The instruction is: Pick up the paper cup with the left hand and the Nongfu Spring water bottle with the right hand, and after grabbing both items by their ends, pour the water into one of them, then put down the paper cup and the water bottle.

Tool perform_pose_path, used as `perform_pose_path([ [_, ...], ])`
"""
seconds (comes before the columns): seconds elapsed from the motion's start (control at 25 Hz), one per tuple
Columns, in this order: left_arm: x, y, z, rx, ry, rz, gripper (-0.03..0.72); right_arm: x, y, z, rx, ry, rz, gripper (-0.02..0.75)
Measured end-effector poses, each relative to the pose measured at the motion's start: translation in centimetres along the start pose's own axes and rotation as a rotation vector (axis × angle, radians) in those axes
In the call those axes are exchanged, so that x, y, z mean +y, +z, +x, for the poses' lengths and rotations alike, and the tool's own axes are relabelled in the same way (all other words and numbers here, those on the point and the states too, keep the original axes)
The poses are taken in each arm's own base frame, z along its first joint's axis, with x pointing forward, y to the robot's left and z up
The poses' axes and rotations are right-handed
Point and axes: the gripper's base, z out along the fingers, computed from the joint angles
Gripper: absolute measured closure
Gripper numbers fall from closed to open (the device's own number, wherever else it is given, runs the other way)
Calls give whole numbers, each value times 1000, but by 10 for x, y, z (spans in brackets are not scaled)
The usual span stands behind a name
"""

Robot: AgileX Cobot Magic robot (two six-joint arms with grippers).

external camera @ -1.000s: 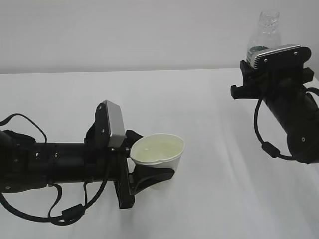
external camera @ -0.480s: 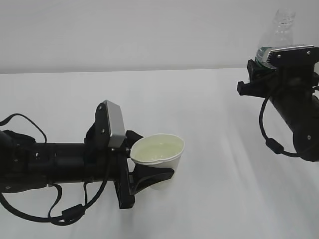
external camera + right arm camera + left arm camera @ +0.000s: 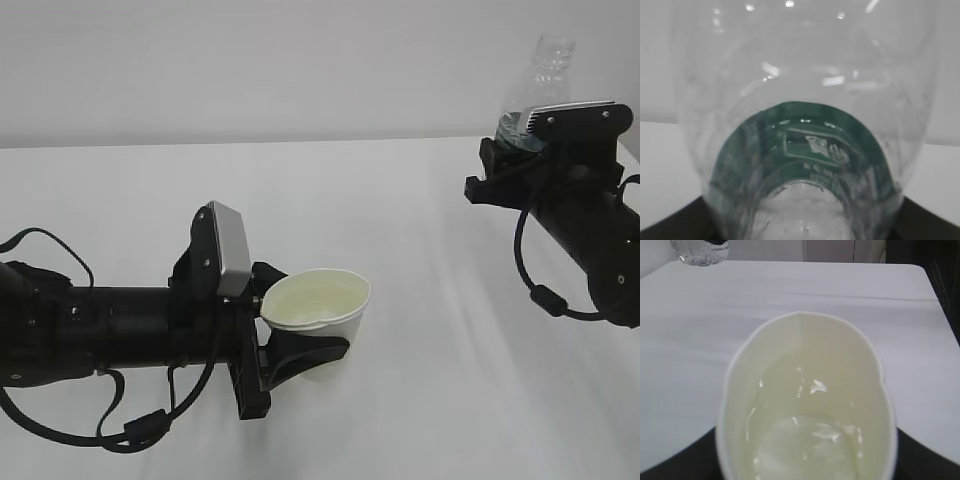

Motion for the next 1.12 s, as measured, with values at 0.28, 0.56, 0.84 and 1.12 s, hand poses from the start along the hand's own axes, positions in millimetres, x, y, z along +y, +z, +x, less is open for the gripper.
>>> perform_pose_path([
  [0.28, 0, 0, 0, 1, -1, -2, 268, 3, 0, 4, 45, 0, -38, 331],
  [0.56, 0, 0, 0, 3, -1, -2, 268, 6, 1, 12, 61, -13, -55, 331],
  [0.84, 0, 0, 1, 7, -1, -3, 268, 7, 4, 29, 77, -22, -61, 331],
  [1.12, 1, 0, 1, 7, -3, -7, 268, 8, 4, 31, 67, -27, -68, 331],
])
